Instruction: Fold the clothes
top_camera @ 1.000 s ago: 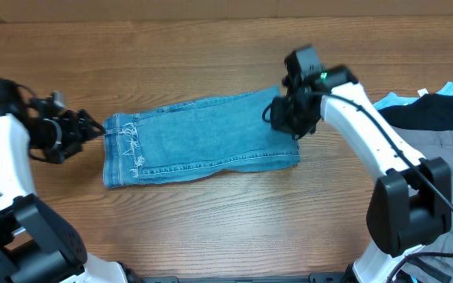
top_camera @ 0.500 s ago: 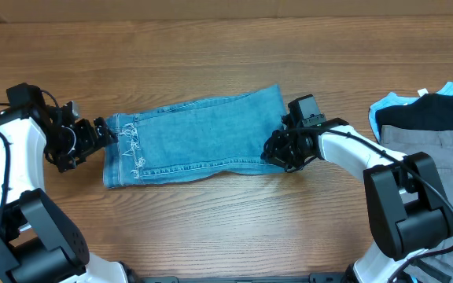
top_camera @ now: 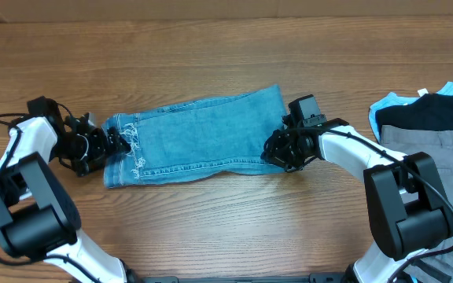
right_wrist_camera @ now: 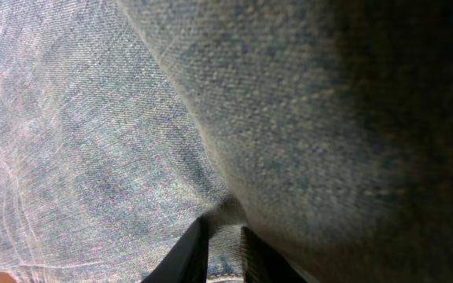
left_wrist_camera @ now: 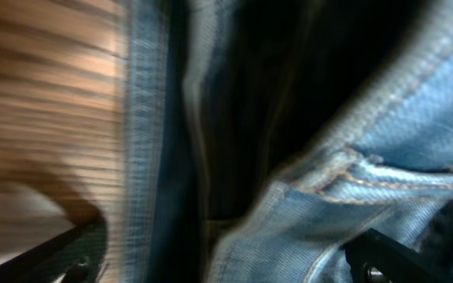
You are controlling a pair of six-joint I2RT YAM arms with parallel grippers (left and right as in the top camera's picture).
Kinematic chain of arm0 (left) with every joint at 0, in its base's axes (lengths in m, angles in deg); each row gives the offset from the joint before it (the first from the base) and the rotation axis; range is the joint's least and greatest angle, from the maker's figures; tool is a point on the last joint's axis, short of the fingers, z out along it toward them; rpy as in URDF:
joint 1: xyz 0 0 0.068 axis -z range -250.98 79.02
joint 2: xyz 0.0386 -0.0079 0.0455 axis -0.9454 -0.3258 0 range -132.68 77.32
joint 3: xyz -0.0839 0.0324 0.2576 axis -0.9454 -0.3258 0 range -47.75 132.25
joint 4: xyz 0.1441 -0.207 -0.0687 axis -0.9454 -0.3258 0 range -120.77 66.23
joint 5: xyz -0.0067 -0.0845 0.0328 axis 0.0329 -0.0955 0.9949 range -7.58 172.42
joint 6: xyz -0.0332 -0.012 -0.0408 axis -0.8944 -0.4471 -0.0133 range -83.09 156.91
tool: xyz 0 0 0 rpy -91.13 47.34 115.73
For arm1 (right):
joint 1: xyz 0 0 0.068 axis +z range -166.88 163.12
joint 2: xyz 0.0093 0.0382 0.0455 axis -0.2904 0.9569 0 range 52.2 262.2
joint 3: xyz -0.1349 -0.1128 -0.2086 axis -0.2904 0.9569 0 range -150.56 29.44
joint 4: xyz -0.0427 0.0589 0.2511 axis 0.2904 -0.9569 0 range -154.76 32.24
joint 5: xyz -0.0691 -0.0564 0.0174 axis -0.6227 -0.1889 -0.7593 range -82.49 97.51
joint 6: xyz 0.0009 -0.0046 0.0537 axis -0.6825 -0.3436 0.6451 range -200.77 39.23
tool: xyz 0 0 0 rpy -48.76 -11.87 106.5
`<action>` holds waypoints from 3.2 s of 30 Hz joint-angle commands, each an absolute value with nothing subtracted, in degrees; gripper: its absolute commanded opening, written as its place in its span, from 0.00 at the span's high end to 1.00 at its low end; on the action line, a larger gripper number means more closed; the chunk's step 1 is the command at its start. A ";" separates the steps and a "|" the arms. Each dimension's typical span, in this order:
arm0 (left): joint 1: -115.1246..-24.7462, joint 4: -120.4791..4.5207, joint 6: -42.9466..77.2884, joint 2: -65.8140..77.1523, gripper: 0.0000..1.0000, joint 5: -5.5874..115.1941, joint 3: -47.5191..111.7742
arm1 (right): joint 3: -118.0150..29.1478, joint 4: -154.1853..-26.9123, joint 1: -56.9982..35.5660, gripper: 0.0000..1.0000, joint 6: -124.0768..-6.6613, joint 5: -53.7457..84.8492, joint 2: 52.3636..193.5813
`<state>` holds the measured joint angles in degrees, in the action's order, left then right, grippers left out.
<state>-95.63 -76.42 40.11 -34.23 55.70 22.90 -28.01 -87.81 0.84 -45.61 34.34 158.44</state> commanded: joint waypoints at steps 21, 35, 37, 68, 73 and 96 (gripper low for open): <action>-95.19 -81.40 46.36 -47.41 0.96 46.80 27.76 | -26.37 -92.22 1.36 0.85 -46.62 33.35 159.55; -97.14 -117.70 42.82 -33.09 0.96 62.41 70.62 | -43.26 -117.12 1.32 0.86 -52.06 33.33 156.23; -95.43 -119.04 41.36 -32.37 0.96 63.48 74.25 | -44.23 -117.75 1.32 0.86 -52.54 33.35 156.21; -57.82 -107.41 10.87 -53.77 0.44 76.11 72.02 | -44.34 -117.07 1.32 0.86 -55.73 33.09 156.23; -57.64 -105.59 9.82 -53.81 0.27 75.92 72.21 | -44.34 -117.07 1.32 0.85 -55.77 33.07 156.23; -77.73 -120.61 25.51 -52.63 0.12 67.50 90.25 | -52.31 -94.01 12.75 0.26 -63.99 44.85 151.55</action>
<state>-77.79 -120.39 20.31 -53.75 69.21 90.73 -51.61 -95.15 8.94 -66.77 51.60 152.05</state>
